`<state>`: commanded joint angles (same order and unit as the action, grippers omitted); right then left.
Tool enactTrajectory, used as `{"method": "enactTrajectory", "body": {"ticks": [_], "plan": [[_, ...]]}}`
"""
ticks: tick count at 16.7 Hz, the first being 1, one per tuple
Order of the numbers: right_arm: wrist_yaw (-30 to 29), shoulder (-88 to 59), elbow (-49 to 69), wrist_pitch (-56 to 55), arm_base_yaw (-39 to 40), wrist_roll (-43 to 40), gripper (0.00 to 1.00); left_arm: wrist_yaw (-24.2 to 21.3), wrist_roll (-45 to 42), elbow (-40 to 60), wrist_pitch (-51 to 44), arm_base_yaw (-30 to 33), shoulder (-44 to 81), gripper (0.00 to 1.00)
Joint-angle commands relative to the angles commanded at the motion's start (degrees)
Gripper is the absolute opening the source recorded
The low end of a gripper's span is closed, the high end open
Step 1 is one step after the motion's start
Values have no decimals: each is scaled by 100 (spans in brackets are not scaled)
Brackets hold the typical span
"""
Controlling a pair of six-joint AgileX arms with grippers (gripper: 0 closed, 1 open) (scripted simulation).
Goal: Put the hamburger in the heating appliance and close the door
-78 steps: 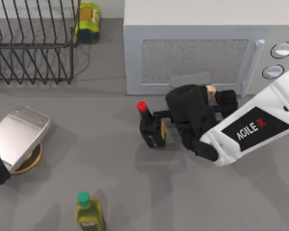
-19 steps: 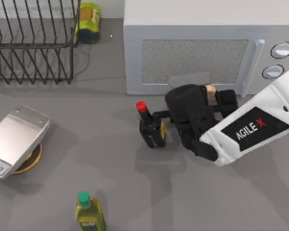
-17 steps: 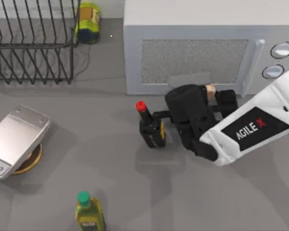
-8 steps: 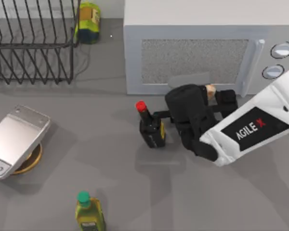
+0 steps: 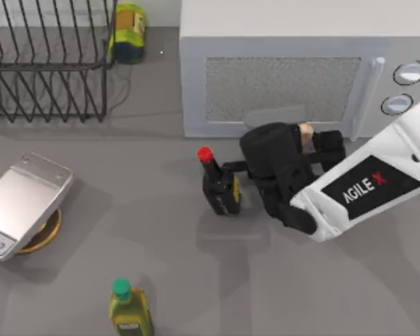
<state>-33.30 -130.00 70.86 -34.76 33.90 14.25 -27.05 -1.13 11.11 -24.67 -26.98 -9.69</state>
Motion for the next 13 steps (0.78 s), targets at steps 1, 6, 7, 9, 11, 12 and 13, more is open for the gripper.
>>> {"method": "enactTrajectory", "body": {"ticks": [1, 6, 7, 9, 11, 12, 13], "plan": [[0, 0, 0, 0, 0, 0, 100, 17, -2, -20, 12, 19, -22, 0], [0, 0, 0, 0, 0, 0, 100, 325, 80, 466, -58, 489, 557, 0], [0, 0, 0, 0, 0, 0, 100, 474, 127, 722, -90, 708, 844, 0], [0, 0, 0, 0, 0, 0, 100, 849, 259, 1367, -166, 1235, 1574, 0], [0, 0, 0, 0, 0, 0, 100, 1302, 441, 2143, -256, 1855, 2500, 0], [0, 0, 0, 0, 0, 0, 100, 1549, 552, 2564, -304, 2191, 3025, 0], [0, 0, 0, 0, 0, 0, 100, 1808, 674, 3000, -355, 2538, 3585, 0]]}}
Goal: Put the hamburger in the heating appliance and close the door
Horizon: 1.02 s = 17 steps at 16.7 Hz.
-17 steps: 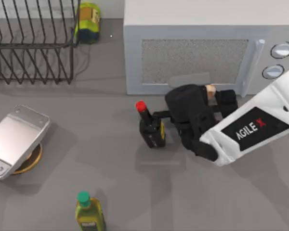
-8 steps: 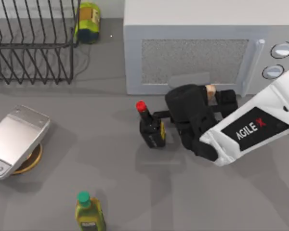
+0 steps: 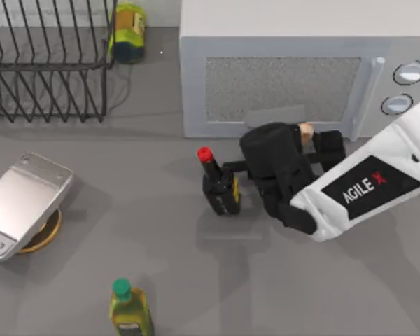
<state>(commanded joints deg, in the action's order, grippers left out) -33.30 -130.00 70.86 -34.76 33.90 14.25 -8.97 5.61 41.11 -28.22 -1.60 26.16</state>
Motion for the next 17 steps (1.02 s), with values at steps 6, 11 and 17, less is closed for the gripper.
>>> {"method": "enactTrajectory", "body": {"ticks": [6, 11, 17], "plan": [[0, 0, 0, 0, 0, 0, 100, 1652, 966, 2605, -343, 2139, 3778, 0], [0, 0, 0, 0, 0, 0, 100, 2914, 1919, 4409, -592, 3609, 6643, 0], [0, 0, 0, 0, 0, 0, 100, 3783, 2787, 5469, -785, 4673, 8646, 0]]}}
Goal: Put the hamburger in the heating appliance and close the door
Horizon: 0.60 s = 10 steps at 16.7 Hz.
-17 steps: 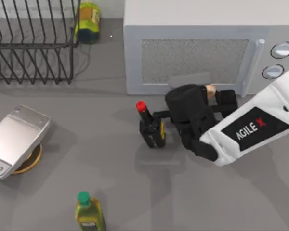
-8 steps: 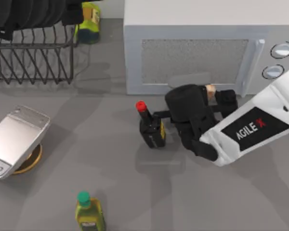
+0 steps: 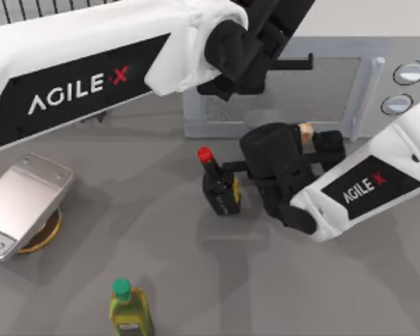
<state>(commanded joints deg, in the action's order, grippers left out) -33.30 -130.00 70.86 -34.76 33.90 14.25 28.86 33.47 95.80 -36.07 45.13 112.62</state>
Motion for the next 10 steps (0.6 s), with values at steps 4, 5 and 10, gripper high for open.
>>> {"method": "enactTrajectory", "body": {"ticks": [4, 5, 10], "plan": [[0, 0, 0, 0, 0, 0, 100, 81, 107, 80, -28, 122, 199, 0], [0, 0, 0, 0, 0, 0, 100, 81, 107, 80, -28, 122, 199, 0], [0, 0, 0, 0, 0, 0, 100, 64, 104, -94, 169, 103, 235, 0]]}}
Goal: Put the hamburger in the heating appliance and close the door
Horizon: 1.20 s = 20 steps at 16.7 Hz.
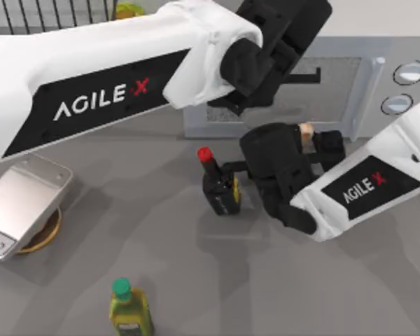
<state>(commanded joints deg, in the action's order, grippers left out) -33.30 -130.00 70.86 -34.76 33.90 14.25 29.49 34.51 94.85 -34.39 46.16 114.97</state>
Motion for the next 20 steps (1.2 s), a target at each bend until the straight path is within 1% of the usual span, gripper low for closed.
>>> {"method": "enactTrajectory", "body": {"ticks": [8, 11, 14, 15, 16, 20], "plan": [[0, 0, 0, 0, 0, 0, 100, 5, -17, -1151, 1559, 10, 427, 0], [0, 0, 0, 0, 0, 0, 100, 2, -14, -1332, 1876, 6, 524, 0], [0, 0, 0, 0, 0, 0, 100, 2, -13, -1336, 1884, 6, 527, 0], [0, 0, 0, 0, 0, 0, 100, 132, -105, -1004, 1861, -70, 231, 0], [0, 0, 0, 0, 0, 0, 100, 135, -101, -990, 1854, -66, 240, 0], [0, 0, 0, 0, 0, 0, 100, 236, 48, -414, 1552, 100, 599, 0]]}}
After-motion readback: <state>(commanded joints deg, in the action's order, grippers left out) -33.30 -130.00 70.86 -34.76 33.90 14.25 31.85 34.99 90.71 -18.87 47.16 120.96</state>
